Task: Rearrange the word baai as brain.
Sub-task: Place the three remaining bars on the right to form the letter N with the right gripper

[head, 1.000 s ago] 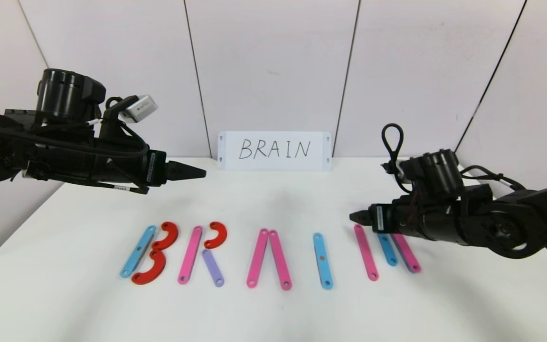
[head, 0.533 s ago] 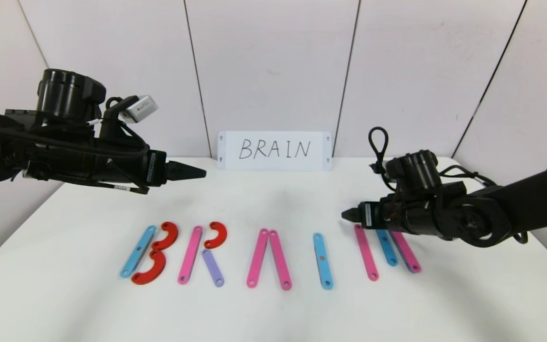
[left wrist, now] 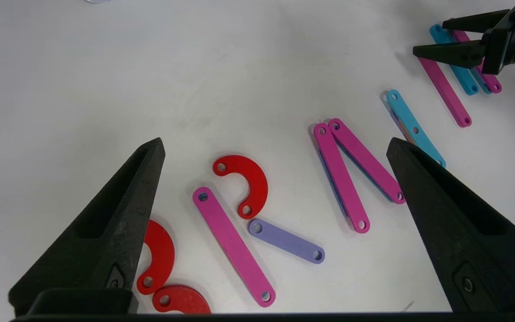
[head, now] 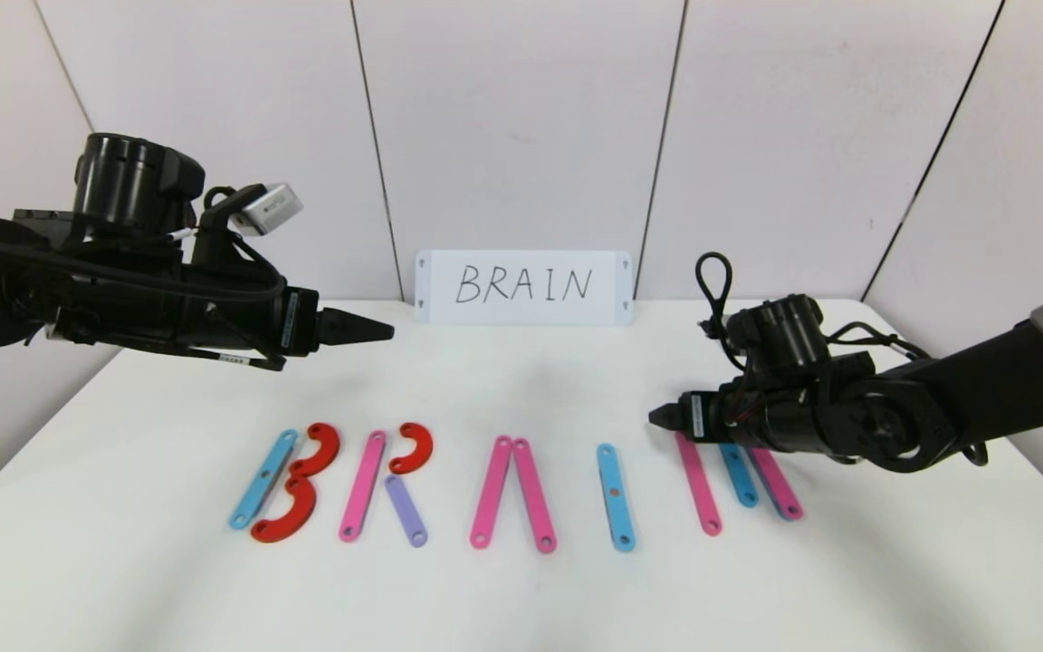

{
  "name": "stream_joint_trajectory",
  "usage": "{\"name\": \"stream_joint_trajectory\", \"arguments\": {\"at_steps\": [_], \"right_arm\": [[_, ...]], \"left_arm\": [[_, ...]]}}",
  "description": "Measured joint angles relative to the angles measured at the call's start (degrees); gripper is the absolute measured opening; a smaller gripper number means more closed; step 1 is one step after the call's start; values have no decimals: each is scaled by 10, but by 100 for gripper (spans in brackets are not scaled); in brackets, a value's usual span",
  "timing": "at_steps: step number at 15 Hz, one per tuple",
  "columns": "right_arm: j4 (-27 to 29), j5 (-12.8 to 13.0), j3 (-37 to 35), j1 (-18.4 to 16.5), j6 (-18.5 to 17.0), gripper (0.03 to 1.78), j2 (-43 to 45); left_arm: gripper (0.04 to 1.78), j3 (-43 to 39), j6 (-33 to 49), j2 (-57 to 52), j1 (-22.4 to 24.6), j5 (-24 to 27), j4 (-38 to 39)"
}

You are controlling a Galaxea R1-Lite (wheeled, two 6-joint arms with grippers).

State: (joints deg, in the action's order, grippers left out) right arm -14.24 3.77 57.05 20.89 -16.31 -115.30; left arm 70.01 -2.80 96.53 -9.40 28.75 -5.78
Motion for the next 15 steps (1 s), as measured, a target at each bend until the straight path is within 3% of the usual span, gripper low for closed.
{"name": "stream_joint_trajectory", "arguments": {"at_steps": [15], "right_arm": [[1,-2,-11,7,-1,174,7]], "left_arm": [[174,0,0,0,0,0,0]]}}
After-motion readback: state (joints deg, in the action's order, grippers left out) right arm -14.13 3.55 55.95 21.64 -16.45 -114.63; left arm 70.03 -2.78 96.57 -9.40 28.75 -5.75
